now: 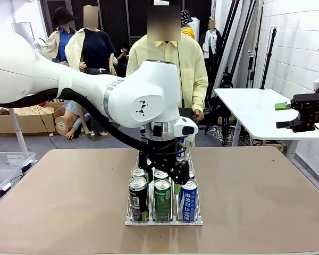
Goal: Retrieve and hand over the desired beverage to the person.
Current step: Pick up a can of the same type that the person held from the Automatic Can Dispenser.
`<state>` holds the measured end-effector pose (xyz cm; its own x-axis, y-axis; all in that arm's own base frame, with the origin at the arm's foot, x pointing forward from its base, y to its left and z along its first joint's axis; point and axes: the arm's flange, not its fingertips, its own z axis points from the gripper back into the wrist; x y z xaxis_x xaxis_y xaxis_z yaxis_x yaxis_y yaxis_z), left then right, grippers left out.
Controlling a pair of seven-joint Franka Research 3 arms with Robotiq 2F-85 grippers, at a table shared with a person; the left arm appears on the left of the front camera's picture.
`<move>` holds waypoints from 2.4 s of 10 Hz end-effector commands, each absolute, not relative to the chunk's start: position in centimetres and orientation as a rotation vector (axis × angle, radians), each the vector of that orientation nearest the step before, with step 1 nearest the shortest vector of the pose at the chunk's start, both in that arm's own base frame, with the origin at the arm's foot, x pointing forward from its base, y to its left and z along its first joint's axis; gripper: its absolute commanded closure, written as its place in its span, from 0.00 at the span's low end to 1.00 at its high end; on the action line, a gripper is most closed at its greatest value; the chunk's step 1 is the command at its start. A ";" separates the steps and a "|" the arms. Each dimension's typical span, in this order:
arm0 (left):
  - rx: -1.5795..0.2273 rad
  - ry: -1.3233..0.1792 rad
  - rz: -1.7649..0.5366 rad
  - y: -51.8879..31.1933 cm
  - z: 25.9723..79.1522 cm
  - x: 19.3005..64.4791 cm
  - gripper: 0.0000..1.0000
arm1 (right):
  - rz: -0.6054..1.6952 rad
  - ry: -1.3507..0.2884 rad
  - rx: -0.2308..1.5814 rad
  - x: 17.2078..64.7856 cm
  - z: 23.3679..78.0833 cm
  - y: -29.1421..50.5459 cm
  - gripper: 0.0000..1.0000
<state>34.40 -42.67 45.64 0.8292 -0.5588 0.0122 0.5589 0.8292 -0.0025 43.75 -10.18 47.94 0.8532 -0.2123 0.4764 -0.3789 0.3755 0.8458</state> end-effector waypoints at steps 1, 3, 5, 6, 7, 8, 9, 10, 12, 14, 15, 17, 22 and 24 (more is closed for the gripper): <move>0.026 -0.051 -0.549 -42.3 44.9 34.1 0.00 | 0.117 -0.569 1.210 43.8 48.1 -10.2 0.00; 0.015 -0.079 -0.547 -42.1 44.6 34.5 0.00 | 0.117 -0.569 1.210 43.8 48.1 -10.2 0.00; 0.024 -0.107 -0.538 -42.1 44.4 35.1 0.00 | 0.117 -0.569 1.210 43.8 48.1 -10.2 0.00; 0.023 -0.118 -0.543 -42.2 44.3 35.2 0.00 | 0.117 -0.569 1.210 43.8 48.1 -10.2 0.00; 0.022 -0.116 -0.541 -42.2 44.1 35.6 0.00 | 0.117 -0.569 1.210 43.8 48.1 -10.2 0.00; 0.025 -0.106 -0.537 -42.2 43.8 35.9 0.00 | 0.117 -0.569 1.210 43.8 48.1 -10.2 0.00; 0.018 -0.113 -0.540 -42.2 43.7 36.1 0.00 | 0.117 -0.569 1.210 43.8 48.1 -10.2 0.00; 0.011 -0.114 -0.541 -42.2 43.6 36.3 0.00 | 0.117 -0.569 1.210 43.8 48.1 -10.2 0.00; 0.004 -0.129 -0.547 -42.5 43.3 36.6 0.00 | 0.117 -0.569 1.210 43.8 48.1 -10.2 0.00; 0.016 -0.151 -0.543 -42.8 43.1 37.0 0.00 | 0.117 -0.569 1.210 43.8 48.1 -10.2 0.00; 0.026 -0.142 -0.540 -43.0 42.8 37.3 0.00 | 0.117 -0.569 1.210 43.8 48.1 -10.2 0.00; 0.042 -0.124 -0.533 -43.2 42.4 37.4 0.00 | 0.117 -0.569 1.210 43.8 48.1 -10.2 0.00; 0.022 -0.102 -0.536 -43.6 41.4 37.8 0.00 | 0.117 -0.569 1.210 43.8 48.1 -10.2 0.00; 0.030 -0.093 -0.533 -43.8 41.2 37.7 0.00 | 0.117 -0.569 1.210 43.8 48.1 -10.2 0.00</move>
